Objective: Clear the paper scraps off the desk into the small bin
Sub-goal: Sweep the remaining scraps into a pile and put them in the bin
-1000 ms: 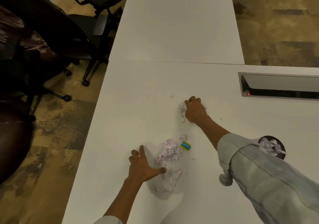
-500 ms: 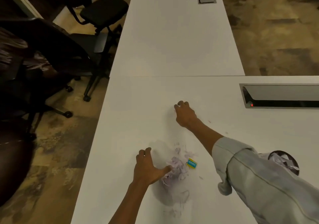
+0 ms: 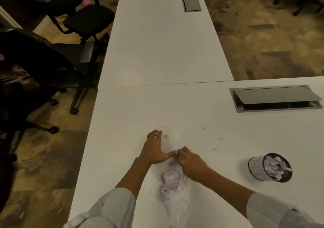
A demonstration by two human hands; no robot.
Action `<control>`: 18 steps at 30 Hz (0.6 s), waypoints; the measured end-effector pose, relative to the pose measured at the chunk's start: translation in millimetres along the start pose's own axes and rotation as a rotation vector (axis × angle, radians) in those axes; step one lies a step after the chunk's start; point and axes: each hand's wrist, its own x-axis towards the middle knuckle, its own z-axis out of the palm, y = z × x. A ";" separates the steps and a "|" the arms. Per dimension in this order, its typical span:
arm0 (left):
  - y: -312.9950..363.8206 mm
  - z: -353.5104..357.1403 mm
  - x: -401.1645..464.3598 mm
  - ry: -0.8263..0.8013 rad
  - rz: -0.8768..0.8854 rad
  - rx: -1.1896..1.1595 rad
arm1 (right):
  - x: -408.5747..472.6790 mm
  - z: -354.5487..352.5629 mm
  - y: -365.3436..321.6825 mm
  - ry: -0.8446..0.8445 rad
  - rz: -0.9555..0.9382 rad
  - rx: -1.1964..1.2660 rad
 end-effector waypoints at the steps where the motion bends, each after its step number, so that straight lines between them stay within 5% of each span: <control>1: 2.2 0.0 7.0 -0.018 0.018 0.024 | -11.2 1.7 1.8 -0.022 0.010 0.023; 6: 8.2 10.1 30.7 -0.132 0.030 0.133 | -7.9 -31.6 70.6 0.158 0.385 0.010; 9: 9.0 25.6 26.6 -0.196 -0.018 0.153 | 9.5 -42.2 114.6 0.086 0.558 0.003; 18: 15.0 70.3 -15.9 -0.239 0.060 0.177 | -14.6 -3.2 13.2 0.086 0.523 0.051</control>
